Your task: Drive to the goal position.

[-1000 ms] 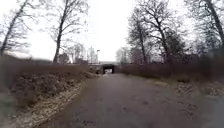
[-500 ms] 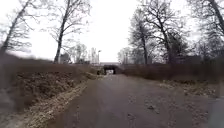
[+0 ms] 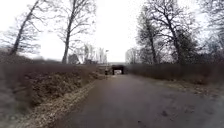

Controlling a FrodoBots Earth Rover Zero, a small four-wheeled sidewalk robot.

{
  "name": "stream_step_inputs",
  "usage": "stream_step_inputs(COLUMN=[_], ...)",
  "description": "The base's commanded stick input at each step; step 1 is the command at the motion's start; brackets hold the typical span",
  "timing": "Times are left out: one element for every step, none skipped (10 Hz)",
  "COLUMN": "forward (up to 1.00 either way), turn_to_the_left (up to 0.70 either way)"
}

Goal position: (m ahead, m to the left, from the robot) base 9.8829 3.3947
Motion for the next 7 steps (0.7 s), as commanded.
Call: stream_step_inputs(forward=[0.45,0.45,0.45,0.45,0.45,0.45,0.45], turn_to_the_left=[0.00,0.00,0.00,0.00,0.00,0.00,0.00])
